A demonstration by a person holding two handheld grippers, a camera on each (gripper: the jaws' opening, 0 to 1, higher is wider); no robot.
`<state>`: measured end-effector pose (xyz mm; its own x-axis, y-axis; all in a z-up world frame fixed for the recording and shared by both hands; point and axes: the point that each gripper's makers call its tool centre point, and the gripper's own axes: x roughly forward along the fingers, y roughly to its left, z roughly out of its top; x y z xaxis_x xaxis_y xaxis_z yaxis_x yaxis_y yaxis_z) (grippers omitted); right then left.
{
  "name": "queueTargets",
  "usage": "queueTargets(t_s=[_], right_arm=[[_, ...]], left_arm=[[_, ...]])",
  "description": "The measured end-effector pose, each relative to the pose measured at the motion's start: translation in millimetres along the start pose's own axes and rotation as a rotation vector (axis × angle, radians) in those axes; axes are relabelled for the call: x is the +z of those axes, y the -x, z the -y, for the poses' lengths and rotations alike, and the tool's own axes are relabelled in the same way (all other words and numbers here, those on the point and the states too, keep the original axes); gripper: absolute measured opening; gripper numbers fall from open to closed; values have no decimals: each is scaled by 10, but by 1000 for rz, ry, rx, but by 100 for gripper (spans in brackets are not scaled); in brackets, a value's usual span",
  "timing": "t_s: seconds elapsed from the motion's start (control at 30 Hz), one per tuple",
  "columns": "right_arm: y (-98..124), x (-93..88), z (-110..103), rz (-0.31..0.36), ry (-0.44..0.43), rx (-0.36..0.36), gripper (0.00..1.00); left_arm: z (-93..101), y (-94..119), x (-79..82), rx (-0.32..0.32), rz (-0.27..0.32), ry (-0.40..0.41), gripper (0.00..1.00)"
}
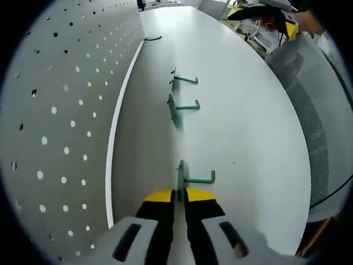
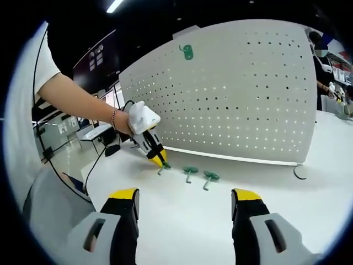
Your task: Insert the hook assembly into the mounting plate slot until the hook locks in place.
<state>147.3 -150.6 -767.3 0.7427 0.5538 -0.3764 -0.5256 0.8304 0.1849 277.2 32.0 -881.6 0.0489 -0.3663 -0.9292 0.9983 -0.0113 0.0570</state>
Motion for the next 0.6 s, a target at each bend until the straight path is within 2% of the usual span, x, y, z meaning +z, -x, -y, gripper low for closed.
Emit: queueTargets(t_s=[0.6], right_arm=[[1,-7,-14,-3,-3,6,66]], left_arm=[[10,-2,7,13,7,-30,3]])
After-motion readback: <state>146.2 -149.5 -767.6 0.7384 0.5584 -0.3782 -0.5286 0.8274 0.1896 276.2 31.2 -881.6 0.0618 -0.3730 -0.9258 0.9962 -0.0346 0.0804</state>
